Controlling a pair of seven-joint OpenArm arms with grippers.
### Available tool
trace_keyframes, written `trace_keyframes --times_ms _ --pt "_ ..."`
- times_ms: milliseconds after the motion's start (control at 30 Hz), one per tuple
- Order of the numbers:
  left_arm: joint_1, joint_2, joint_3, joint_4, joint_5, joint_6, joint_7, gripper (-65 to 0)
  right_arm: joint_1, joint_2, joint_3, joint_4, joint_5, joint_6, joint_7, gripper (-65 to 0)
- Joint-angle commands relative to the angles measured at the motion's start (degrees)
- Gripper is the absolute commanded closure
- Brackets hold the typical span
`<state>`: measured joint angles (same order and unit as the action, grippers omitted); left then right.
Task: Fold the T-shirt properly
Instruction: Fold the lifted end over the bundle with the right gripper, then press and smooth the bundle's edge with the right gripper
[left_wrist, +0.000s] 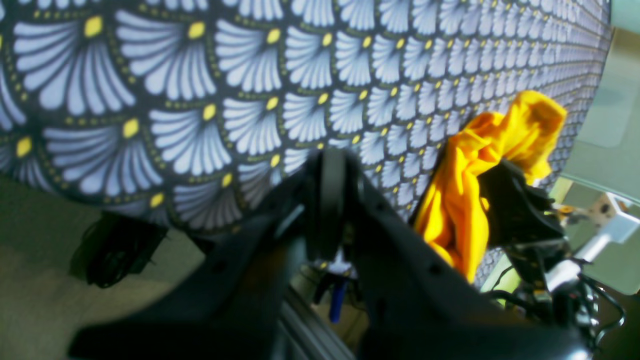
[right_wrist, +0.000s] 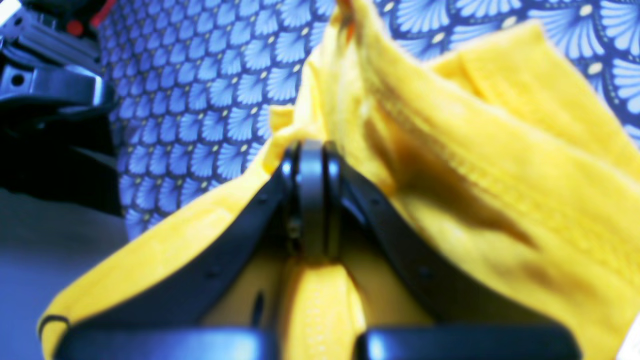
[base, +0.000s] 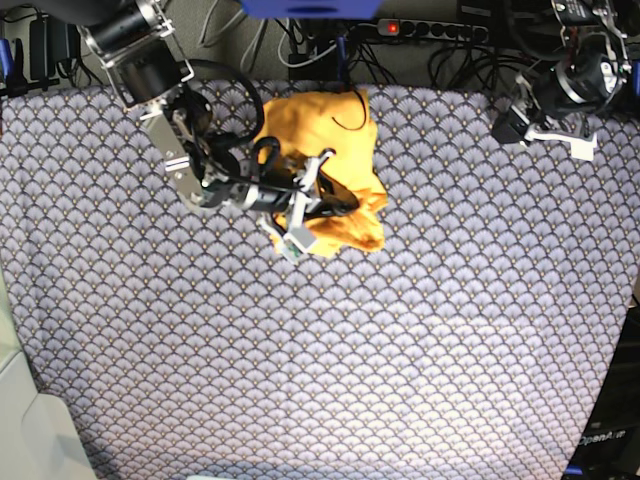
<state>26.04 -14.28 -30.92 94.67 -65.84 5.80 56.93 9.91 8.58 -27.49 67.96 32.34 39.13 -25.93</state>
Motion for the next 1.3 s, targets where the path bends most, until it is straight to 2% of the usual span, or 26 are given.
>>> trace_keyframes --times_ms 0,200,433,600,867,1267 --pt "0.02 -0.71 -0.34 1.11 -1.19 -0.40 -0.09 0.0 0.95 0.26 0.10 3.73 1.46 0.87 0.39 0.0" --pt "-0.15 -0.71 -0.16 1.11 -1.19 -0.40 -0.09 0.0 -3.27 1.14 0.63 20.61 1.46 0.87 -8.57 0.0" --pt "-0.33 -0.71 0.10 1.11 -1.10 -0.40 -0.09 0.0 -12.95 3.86 1.86 30.37 1.46 0.87 -9.28 0.0" --pt "-0.33 -0.71 0.10 1.11 -1.19 -0.40 -0.09 0.0 -16.81 5.53 1.42 28.26 1.38 0.87 -3.03 0.0" --pt "0.02 -0.71 0.19 1.11 -1.19 -0.40 -0.09 0.0 -19.98 5.27 1.24 20.78 1.38 0.87 4.26 0.0" --pt "1.17 -0.79 0.02 1.11 -0.84 -0.40 -0.09 0.0 -17.78 4.21 -0.69 3.64 1.38 0.87 13.85 0.0"
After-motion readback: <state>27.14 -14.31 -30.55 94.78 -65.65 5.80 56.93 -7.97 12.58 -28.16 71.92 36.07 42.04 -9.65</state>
